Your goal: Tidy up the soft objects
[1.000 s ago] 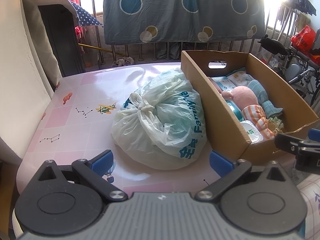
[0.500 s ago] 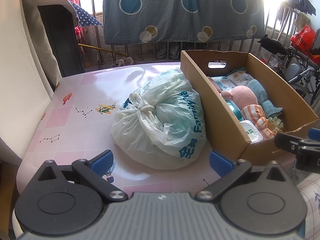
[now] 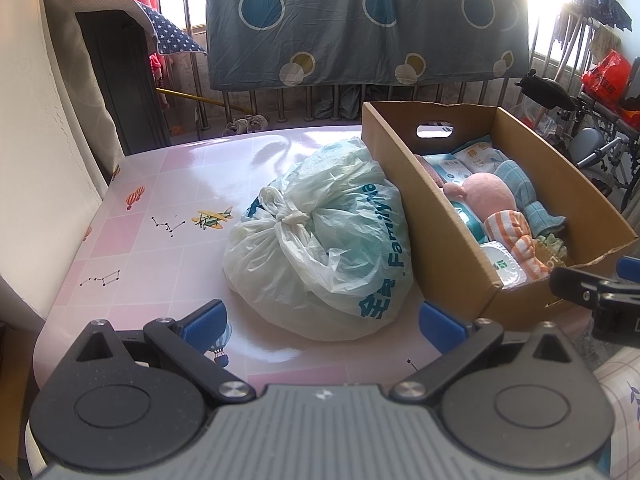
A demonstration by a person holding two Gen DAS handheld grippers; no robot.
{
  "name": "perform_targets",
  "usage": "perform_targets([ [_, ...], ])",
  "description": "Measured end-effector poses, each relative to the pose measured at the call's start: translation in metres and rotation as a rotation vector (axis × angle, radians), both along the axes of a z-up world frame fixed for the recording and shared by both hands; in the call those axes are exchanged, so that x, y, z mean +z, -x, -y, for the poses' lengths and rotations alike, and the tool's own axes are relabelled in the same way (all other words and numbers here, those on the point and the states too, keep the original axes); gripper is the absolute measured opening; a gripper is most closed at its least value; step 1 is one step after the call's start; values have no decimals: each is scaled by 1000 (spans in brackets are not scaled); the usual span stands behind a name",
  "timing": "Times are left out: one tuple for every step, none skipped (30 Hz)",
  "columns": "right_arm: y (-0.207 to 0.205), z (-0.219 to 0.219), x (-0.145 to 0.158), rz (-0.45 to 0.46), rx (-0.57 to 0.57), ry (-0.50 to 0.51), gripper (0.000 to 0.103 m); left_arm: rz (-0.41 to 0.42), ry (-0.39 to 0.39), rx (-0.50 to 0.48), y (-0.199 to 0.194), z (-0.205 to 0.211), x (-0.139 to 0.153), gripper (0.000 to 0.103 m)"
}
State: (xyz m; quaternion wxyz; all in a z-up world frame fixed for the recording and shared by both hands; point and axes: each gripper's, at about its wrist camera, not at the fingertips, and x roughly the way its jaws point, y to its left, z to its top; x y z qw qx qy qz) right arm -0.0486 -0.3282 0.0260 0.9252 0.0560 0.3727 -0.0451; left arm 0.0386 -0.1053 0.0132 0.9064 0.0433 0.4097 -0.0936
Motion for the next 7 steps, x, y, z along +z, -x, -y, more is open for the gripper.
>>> perform_targets([
  [0, 0, 0, 0, -1, 0, 102, 0, 0, 0, 0, 0, 0, 103],
  [0, 0, 0, 0, -1, 0, 102, 0, 1, -1, 0, 0, 0, 103],
  [0, 0, 0, -1, -1, -1, 102, 0, 0, 0, 0, 0, 0, 103],
  [0, 0, 0, -1, -1, -1, 102, 0, 0, 0, 0, 0, 0, 103],
  [0, 0, 0, 0, -1, 0, 102, 0, 0, 0, 0, 0, 0, 103],
  [0, 0, 0, 0, -2, 0, 102, 0, 1, 0, 0, 0, 0, 103],
  [0, 0, 0, 0, -2, 0, 102, 0, 1, 0, 0, 0, 0, 103],
])
